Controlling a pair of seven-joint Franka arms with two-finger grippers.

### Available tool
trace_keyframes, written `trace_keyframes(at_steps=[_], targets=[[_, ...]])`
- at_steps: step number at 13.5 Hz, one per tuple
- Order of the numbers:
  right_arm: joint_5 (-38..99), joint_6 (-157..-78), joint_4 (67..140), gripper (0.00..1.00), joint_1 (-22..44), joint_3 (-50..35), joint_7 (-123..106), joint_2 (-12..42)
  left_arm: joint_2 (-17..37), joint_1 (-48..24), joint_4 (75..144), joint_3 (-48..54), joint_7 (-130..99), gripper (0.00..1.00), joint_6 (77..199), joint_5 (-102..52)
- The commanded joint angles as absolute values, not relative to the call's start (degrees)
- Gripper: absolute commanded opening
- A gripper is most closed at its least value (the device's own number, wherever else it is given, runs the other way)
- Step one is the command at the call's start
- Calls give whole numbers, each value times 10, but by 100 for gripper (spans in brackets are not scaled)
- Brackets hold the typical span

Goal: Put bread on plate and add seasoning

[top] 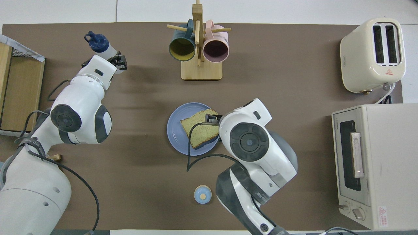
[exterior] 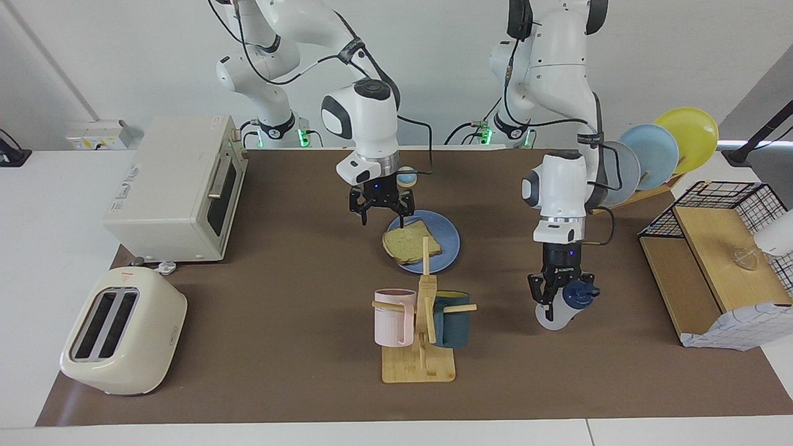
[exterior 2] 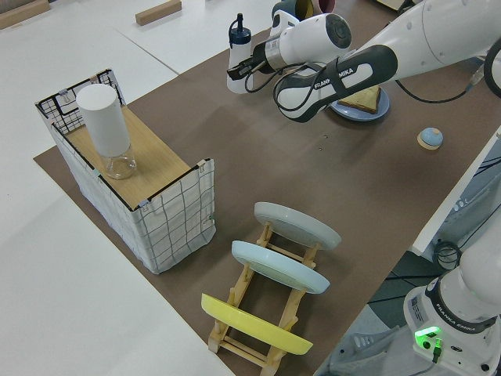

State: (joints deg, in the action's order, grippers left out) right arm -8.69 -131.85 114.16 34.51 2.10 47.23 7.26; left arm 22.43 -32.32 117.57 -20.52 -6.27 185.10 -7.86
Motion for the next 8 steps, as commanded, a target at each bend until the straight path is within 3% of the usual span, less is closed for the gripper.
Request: trace_keyframes(at_steps=[1,5,8], targets=[[-63,-1205,1067,100,288,15,367,63,198,-316,1152,-205,-8,0,1770,-63],[-31,-1053,974,100,161,17,161,46,146,-316,1111,-202,62,0,1601,-62],[-31,-972,978,100,99,18,50,-2,116,-319,1093,-194,124,0,1494,-62]])
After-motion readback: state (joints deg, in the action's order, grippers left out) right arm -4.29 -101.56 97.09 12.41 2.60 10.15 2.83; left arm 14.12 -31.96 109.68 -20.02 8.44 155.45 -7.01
